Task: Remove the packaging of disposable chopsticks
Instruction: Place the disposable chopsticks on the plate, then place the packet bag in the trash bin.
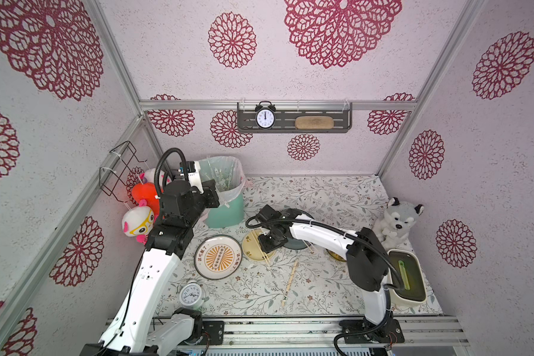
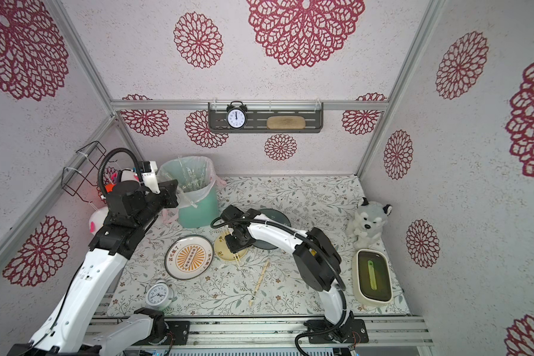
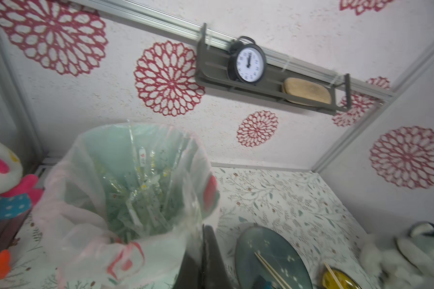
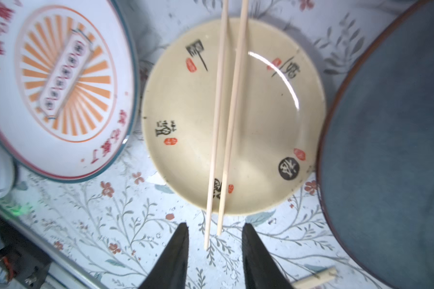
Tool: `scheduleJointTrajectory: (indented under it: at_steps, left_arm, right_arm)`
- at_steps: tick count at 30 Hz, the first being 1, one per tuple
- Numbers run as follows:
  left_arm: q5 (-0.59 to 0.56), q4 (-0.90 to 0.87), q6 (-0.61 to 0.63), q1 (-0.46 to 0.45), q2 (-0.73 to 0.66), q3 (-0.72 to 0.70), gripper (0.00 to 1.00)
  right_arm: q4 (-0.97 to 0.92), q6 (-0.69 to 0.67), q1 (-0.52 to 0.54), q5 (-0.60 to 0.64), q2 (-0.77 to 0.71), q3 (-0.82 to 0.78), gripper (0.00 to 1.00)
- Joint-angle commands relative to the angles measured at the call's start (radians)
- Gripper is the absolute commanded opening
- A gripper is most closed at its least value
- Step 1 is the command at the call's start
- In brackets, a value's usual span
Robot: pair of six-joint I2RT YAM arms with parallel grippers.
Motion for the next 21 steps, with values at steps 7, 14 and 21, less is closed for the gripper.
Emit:
scheduleJointTrajectory:
  at_steps: [7, 14, 21]
  left_arm:
    - [-0.12, -0.12, 0.041, 0.049, 0.331, 0.442, 0.0]
    - [-0.208, -0.371, 0.106, 0.047, 0.704, 0.794, 0.0]
    - [-0.269, -0.733, 0.096, -0.009, 0.945, 1.107, 0.15]
  right_arm:
    - [0.21, -0.027, -0.001, -0.005, -0.223, -0.174, 0.42]
    - [0.318, -0.013, -0.003, 0.007, -0.38, -0.351, 0.43]
    - [0.346, -0.013, -0.019, 0.031, -0.468, -0.44, 0.43]
